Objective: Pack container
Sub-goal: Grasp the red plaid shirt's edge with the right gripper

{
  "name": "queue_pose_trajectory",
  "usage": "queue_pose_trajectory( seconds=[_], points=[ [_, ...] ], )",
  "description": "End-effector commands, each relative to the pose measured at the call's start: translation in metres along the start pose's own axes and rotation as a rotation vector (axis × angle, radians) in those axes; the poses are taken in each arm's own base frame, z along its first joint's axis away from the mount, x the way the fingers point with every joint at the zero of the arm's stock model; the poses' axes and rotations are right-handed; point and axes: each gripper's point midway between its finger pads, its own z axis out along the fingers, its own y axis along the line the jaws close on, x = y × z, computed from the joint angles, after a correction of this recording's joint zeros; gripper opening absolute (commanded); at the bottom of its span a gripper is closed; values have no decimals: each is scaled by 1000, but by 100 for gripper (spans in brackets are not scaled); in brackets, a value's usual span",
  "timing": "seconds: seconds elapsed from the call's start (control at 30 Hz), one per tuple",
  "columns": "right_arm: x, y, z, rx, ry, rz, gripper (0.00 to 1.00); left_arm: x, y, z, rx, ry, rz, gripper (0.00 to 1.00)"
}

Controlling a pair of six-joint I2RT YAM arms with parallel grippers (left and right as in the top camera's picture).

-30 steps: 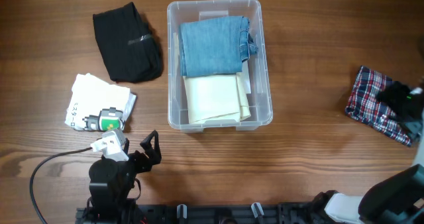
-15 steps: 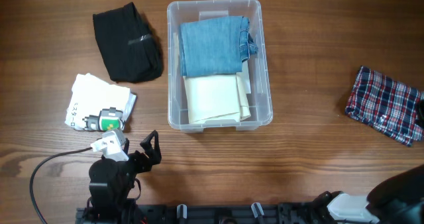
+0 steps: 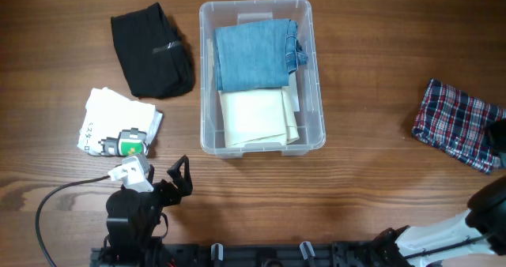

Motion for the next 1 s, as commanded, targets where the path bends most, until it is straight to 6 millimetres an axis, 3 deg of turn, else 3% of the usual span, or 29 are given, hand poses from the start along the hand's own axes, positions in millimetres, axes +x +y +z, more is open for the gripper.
queue_pose_trajectory(
  seconds=[0.0,0.23,0.4,0.5,0.63,0.8,0.87,0.9,0.97],
  points=[
    [16,0,22,-25,91,37,4,0,-1,0,10,-5,-3,100],
    [89,39,53,-166,398,25,5,0,-1,0,10,-5,-3,100],
    [135,85,51,-164,465,-125,4,0,-1,0,10,-5,-4,100],
    [149,101,49,-166,474,-169,4,0,-1,0,10,-5,-3,100],
    [133,116,22,-238,393,-311,4,0,-1,0,10,-5,-3,100],
    [93,157,-60,-409,167,-492,4,0,-1,0,10,-5,-3,100],
    [73,160,-88,-396,40,-511,10,0,-1,0,10,-5,-3,100],
    [63,154,-95,-343,-22,-507,24,0,-1,0,10,-5,-3,100],
    [39,129,-98,-170,-134,-497,70,0,-1,0,10,-5,-3,100]
  ],
)
